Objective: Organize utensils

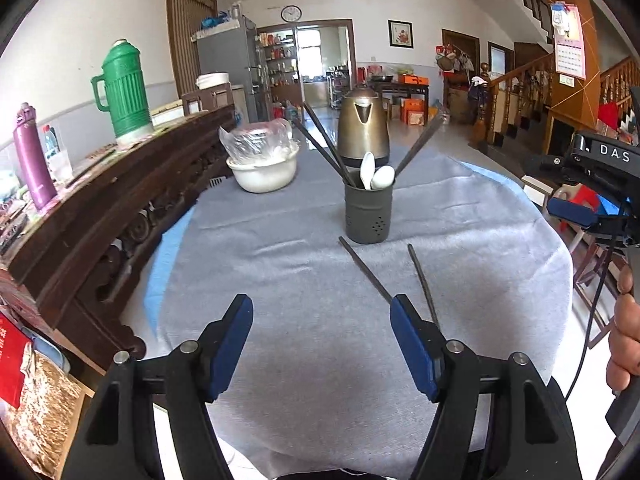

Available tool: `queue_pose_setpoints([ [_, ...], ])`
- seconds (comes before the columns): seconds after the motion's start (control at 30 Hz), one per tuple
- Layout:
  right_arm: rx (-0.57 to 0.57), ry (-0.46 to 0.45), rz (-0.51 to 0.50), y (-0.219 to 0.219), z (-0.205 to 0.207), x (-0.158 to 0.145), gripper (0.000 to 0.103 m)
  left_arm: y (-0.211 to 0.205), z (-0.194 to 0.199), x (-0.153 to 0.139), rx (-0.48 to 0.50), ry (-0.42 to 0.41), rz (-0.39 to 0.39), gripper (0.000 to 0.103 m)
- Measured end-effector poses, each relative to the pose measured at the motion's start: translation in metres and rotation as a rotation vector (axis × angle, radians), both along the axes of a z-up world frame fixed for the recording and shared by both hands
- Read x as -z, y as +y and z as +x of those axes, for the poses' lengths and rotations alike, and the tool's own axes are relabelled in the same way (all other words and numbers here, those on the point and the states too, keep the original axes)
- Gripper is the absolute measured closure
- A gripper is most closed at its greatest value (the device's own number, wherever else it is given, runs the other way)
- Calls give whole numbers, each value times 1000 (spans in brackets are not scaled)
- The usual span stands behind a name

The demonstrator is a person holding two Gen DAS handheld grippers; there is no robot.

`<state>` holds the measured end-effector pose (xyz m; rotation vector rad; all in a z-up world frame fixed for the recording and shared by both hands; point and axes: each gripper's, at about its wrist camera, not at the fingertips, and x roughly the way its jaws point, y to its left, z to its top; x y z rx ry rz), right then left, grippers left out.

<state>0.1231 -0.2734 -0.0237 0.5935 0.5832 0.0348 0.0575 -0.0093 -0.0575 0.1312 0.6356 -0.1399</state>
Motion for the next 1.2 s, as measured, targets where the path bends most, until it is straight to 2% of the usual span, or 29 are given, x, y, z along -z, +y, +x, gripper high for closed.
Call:
queue_pose_setpoints([
  [0.07, -7, -6, -15, 5, -3, -3, 40, 3, -3, -3, -9, -13, 11, 31],
  [0.13, -15, -8, -29, 10, -5, -8, 49, 5, -6, -4, -16, -23, 17, 31],
  [0.23, -20, -13, -42, 15, -8, -13, 54, 8, -10, -6, -24, -37, 23, 31],
  [0.57, -43, -6, -63, 31, -6, -12, 54, 13, -11, -2, -47, -29, 38, 31],
  [1.2, -38, 40, -22, 22, -2, 1, 54, 1, -10, 4, -30, -16, 89, 31],
])
